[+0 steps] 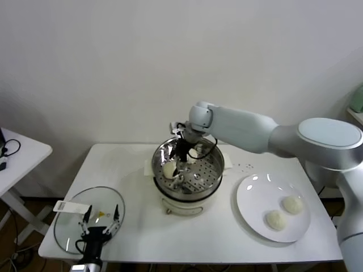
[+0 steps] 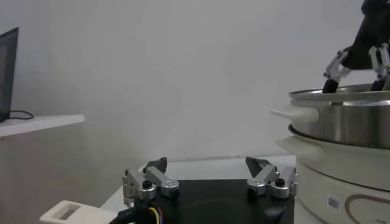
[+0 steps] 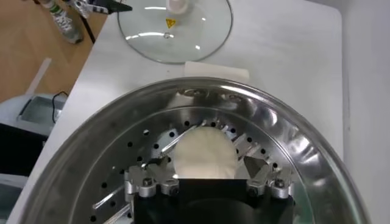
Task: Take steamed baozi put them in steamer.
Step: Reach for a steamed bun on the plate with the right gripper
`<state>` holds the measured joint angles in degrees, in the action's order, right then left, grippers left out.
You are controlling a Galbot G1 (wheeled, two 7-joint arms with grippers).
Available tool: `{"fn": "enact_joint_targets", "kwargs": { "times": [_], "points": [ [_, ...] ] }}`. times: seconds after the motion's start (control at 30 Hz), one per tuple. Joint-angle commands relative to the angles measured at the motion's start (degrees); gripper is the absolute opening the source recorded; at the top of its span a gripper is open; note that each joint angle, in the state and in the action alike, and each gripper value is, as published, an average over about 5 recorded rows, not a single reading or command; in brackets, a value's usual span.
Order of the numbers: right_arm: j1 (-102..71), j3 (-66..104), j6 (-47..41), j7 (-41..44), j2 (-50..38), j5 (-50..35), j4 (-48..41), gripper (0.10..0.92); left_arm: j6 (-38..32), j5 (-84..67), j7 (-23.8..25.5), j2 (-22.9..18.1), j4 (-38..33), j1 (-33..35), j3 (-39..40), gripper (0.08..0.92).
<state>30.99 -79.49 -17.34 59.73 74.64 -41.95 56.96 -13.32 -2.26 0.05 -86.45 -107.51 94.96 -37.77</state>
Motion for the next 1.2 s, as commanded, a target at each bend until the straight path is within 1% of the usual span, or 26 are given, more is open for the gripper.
{"fn": "enact_joint_targets", "kwargs": {
  "times": [0.03, 0.17, 0.33, 0.5, 0.67, 0.9, 1.2],
  "points": [
    [14.23, -5.91, 1.43, 4.12, -13.82, -3.94, 13.11, 0.823, 0.20, 0.08, 0.01, 0.02, -0.14, -0.08, 0.09, 0.823],
    [19.44, -9.16, 2.78, 5.74, -21.88, -1.85, 19.46, 0.823, 0.49, 0.22, 0.02, 0.05, -0.11, -0.36, 0.25, 0.823],
    [20.86, -10.73, 3.87, 7.12, -31.69, 4.82, 25.03, 0.823, 0.93, 0.33, -0.01, -0.05, -0.12, -0.74, 0.63, 0.823],
    [17.44, -10.00, 4.64, 7.55, -41.15, 11.59, 29.60, 0.823, 0.86, 0.36, -0.09, 0.01, 0.10, -0.61, 0.60, 0.823],
    [9.81, -6.47, 6.17, 7.78, -47.99, 20.74, 32.20, 0.823, 0.53, -0.17, -0.18, 0.36, 0.10, 0.24, -0.03, 0.823],
    [-9.95, 6.74, 7.08, 6.59, -53.55, 30.33, 31.94, 0.823, 0.79, -0.12, -0.15, -0.21, -0.92, 1.28, -0.21, 0.823],
    [-26.85, 20.75, 9.07, 4.92, -54.34, 36.18, 27.42, 0.823, 0.80, -0.20, -0.12, -0.44, -1.75, 1.87, -0.37, 0.823]
  ]
}}
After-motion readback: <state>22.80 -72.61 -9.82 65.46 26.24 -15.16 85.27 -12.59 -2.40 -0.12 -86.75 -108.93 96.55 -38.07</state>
